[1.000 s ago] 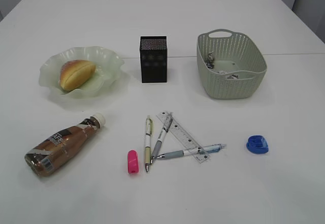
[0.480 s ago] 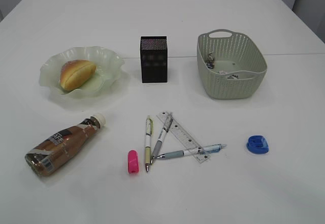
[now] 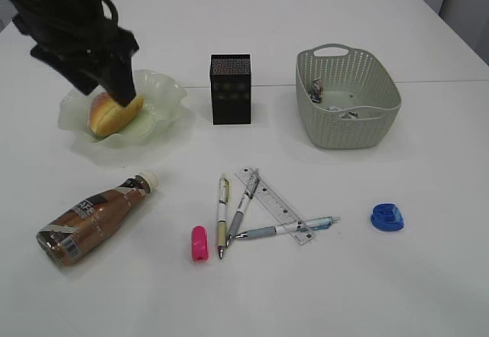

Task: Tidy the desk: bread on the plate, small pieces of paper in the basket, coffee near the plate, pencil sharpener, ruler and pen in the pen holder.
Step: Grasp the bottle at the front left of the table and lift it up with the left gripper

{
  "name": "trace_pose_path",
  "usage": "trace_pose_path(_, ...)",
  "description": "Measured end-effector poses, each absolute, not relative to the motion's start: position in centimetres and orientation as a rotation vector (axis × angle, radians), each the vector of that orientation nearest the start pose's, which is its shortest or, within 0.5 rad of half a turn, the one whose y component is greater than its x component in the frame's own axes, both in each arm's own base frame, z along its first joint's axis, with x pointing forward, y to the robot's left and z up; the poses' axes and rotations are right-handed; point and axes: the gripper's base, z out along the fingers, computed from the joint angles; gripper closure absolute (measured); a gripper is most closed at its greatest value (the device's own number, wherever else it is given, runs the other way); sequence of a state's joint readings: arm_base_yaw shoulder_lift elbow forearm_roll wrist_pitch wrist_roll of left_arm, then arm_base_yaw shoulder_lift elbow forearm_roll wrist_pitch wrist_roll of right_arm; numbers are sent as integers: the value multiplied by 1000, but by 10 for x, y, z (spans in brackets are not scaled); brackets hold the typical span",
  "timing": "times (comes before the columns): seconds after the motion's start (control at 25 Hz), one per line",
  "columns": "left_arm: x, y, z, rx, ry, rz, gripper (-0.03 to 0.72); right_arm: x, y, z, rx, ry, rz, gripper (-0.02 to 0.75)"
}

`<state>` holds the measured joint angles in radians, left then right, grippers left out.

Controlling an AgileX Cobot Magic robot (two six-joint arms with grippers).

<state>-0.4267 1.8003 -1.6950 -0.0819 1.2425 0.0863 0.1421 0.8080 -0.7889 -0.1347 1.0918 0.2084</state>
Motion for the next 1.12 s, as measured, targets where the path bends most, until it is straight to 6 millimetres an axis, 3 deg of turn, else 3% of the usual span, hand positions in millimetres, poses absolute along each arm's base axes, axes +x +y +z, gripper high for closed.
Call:
trace_pose_path(0.24,339,-157,270,776,2907,-70,232,129,8,316,50,2582,-43,323)
trace_pose_path(0.72,364,-159,187,872,3060,110,232,129,8,316,51,2583,-40,323)
trace_pose_path(0.88,366,-160,173,888,3092,130,232,129,8,316,51,2583,-38,323)
trace_pose_path(1.12,367,-160,167,893,3103,137,232,129,8,316,51,2583,-38,323)
